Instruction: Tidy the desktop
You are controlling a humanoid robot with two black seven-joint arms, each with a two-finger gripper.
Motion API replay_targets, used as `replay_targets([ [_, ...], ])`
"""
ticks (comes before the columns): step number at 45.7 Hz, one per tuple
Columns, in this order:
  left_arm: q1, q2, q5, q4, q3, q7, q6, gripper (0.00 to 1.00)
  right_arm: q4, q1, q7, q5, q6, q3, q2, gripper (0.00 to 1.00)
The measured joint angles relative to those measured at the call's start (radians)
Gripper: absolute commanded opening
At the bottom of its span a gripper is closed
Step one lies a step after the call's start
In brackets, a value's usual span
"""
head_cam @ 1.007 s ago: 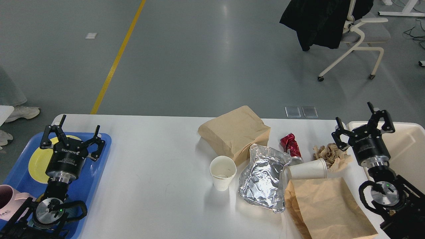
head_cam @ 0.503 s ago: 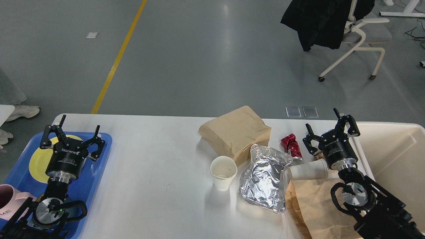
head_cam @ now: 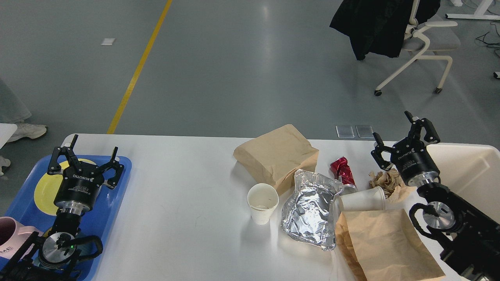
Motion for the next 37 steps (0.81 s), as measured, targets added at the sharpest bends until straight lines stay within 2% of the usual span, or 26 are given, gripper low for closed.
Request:
replay_targets([
  [4, 0.0, 0.0, 0.0, 0.0, 0.0, 0.0, 0.0, 0.96, 0.029, 0.03, 0.005, 0.004, 0.033, -0.16, -0.105, 1.0],
  [9, 0.0, 0.0, 0.0, 0.0, 0.0, 0.0, 0.0, 0.96, 0.086, 0.137, 0.008, 0.003, 0.148, -0.44, -0.283, 1.0],
  [14, 0.0, 0.0, 0.0, 0.0, 0.0, 0.0, 0.0, 0.96, 0.102, 0.356, 0.008, 0.003, 0.25, -0.816, -0.41, 1.0],
  [18, 0.0, 0.0, 0.0, 0.0, 0.0, 0.0, 0.0, 0.96, 0.104, 0.594, 0.007, 0.004, 0.278, -1.15, -0.43, 1.0],
  [22, 0.0, 0.0, 0.0, 0.0, 0.0, 0.0, 0.0, 0.96, 0.114, 0.839, 0.006, 0.005, 0.29, -1.506, -0.384, 1.0],
  [26, 0.0, 0.0, 0.0, 0.0, 0.0, 0.0, 0.0, 0.96, 0.147, 1.069, 0.005, 0.006, 0.298, -1.87, -0.266, 1.0],
  [33, 0.0, 0.0, 0.0, 0.0, -0.001, 0.0, 0.0, 0.96, 0.191, 1.279, -0.006, 0.005, 0.333, -2.178, -0.075, 1.0],
  [35, 0.0, 0.0, 0.0, 0.0, -0.001, 0.0, 0.0, 0.96, 0.215, 1.329, -0.023, -0.001, 0.357, -2.232, -0.022, 1.0],
  [37, 0.0, 0.0, 0.0, 0.0, -0.001, 0.0, 0.0, 0.96, 0.258, 1.394, -0.062, -0.01, 0.386, -2.284, 0.041, 1.0],
])
